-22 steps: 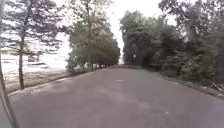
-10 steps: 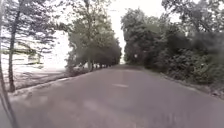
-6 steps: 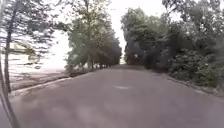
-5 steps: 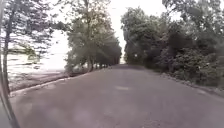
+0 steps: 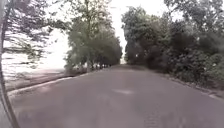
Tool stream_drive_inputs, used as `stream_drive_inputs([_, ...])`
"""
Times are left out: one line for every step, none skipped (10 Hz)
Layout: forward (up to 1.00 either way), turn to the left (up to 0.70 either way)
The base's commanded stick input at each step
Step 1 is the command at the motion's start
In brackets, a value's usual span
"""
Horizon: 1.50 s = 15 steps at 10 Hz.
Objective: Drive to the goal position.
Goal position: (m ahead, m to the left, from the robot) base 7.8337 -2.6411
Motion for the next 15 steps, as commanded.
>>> stream_drive_inputs([0.70,0.00])
stream_drive_inputs([0.70,0.00])
stream_drive_inputs([0.70,0.00])
stream_drive_inputs([0.70,0.00])
stream_drive_inputs([0.70,0.00])
stream_drive_inputs([0.70,0.00])
stream_drive_inputs([0.70,0.00])
stream_drive_inputs([0.70,0.00])
stream_drive_inputs([0.70,0.00])
stream_drive_inputs([0.70,0.00])
stream_drive_inputs([0.70,0.00])
stream_drive_inputs([0.70,0.00])
stream_drive_inputs([0.70,0.00])
stream_drive_inputs([0.70,0.00])
stream_drive_inputs([0.70,0.00])
